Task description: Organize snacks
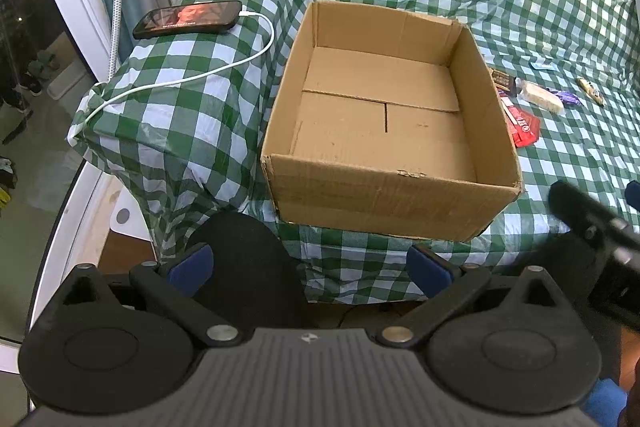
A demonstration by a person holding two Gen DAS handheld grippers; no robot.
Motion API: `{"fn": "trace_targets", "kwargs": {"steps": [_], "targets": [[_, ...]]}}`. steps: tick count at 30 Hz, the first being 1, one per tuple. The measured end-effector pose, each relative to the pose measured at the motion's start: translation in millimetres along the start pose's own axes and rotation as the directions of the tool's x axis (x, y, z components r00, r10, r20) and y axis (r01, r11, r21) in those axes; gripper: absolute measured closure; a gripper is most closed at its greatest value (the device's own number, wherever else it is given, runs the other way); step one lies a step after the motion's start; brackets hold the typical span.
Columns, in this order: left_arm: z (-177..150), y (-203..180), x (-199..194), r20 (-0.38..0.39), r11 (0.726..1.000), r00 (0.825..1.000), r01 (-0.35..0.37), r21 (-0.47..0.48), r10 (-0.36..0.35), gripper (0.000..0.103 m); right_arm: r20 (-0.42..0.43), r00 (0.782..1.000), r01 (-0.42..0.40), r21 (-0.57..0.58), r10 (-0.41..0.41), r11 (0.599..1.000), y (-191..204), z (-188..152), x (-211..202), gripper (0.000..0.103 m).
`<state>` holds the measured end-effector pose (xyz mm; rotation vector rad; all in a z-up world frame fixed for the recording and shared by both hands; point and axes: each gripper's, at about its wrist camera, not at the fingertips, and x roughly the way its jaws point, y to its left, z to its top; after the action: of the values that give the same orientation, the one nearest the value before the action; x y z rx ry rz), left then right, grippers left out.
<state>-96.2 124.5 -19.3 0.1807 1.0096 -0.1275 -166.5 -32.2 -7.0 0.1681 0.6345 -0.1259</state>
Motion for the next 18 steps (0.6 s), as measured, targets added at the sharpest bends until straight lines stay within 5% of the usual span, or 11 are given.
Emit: {"fn": "trace_targets", "kwargs": {"steps": [18], "targets": [[27,-66,10,-0.012,0.993,1.0,-0.002,0.118,0.004,0.0,-0.028,0.998,0.066,0.216,-0.061,0.974,-85,-6,18,0.0]]}}
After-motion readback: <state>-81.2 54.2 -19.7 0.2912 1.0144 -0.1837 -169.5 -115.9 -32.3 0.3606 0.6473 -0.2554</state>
